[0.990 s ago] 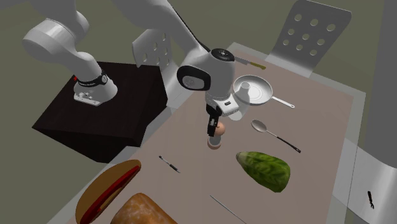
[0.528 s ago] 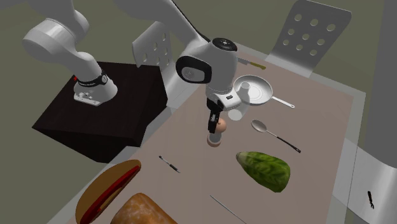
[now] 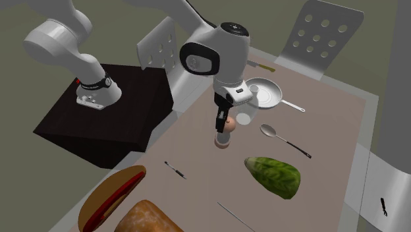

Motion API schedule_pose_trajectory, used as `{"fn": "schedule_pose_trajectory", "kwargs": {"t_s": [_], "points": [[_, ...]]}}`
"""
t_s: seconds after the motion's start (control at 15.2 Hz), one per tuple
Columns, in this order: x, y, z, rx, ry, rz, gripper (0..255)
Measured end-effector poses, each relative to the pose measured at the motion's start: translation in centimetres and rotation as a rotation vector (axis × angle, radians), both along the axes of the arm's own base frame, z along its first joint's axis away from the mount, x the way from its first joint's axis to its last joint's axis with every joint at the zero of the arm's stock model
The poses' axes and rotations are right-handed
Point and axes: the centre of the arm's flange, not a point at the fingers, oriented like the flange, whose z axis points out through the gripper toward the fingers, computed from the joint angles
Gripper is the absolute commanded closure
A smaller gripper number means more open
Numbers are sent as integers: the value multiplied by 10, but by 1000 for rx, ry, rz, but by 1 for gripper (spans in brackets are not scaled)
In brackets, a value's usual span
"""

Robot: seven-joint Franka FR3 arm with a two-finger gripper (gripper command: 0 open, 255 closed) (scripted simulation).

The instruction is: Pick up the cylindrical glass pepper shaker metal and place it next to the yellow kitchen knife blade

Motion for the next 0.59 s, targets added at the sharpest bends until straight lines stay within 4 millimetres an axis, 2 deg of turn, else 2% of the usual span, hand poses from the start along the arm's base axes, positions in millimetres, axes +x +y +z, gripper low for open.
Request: {"fn": "schedule_pose_trajectory", "kwargs": {"t_s": [0.59], "points": [[1, 1, 46, 0, 0, 0, 255]]}}
